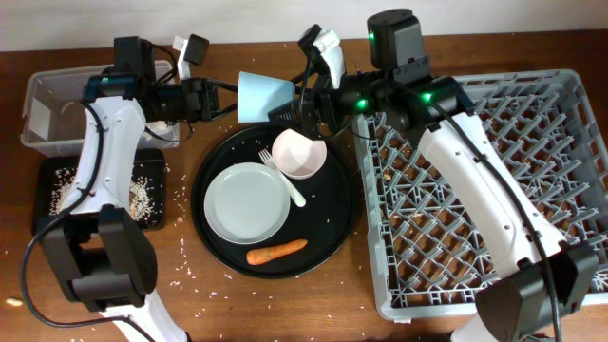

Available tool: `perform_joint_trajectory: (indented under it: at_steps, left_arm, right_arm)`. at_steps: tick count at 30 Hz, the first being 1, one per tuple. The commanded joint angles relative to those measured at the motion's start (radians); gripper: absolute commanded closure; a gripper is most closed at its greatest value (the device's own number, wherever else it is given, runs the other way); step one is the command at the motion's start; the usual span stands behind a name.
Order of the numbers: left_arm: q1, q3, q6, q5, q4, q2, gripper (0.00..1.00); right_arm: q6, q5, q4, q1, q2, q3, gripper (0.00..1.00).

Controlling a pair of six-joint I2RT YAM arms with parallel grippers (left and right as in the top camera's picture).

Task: Sort waste into correct bins and load items into the dishwasher rack
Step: 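Lift the blue cup upside down toward the right gripper, then grasp the blue cup with the right gripper and release the left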

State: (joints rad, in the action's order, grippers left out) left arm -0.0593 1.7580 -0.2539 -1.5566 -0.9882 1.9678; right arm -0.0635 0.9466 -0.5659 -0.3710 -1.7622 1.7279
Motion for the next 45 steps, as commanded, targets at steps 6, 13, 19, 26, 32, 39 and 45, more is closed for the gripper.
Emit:
perform_joint_trajectory:
  at_steps: [6, 13, 19, 26, 32, 39, 45]
  left_arm:
    - [-0.003, 0.012, 0.085, -0.017, 0.118, -0.005, 1.00]
    - [-0.003, 0.012, 0.105, -0.017, 0.145, -0.005, 1.00]
    - [-0.002, 0.012, 0.315, -0.017, 0.301, -0.004, 1.00]
    - [-0.003, 0.012, 0.449, -0.018, 0.300, -0.005, 1.00]
    - [-0.003, 0.012, 0.519, -0.018, 0.300, -0.005, 1.00]
    - [-0.001, 0.012, 0.554, -0.018, 0.300, -0.005, 1.00]
    - [0.000, 0.012, 0.552, -0.017, 0.301, -0.005, 1.00]
  right_arm:
    - [-0.007, 0.003, 0.077, -0.010, -0.053, 0.009, 0.10]
    - [-0.006, 0.029, 0.108, 0.019, -0.053, 0.009, 0.10]
    - [-0.008, 0.037, 0.136, 0.027, -0.053, 0.009, 0.10]
    - [-0.011, 0.041, 0.164, 0.050, -0.053, 0.009, 0.10]
    - [-0.016, 0.152, 0.243, 0.066, -0.053, 0.009, 0.10]
    - [-0.064, 0.173, 0.257, 0.043, -0.092, 0.009, 0.11]
    - [-0.063, 0.237, 0.312, 0.030, -0.130, 0.009, 0.18]
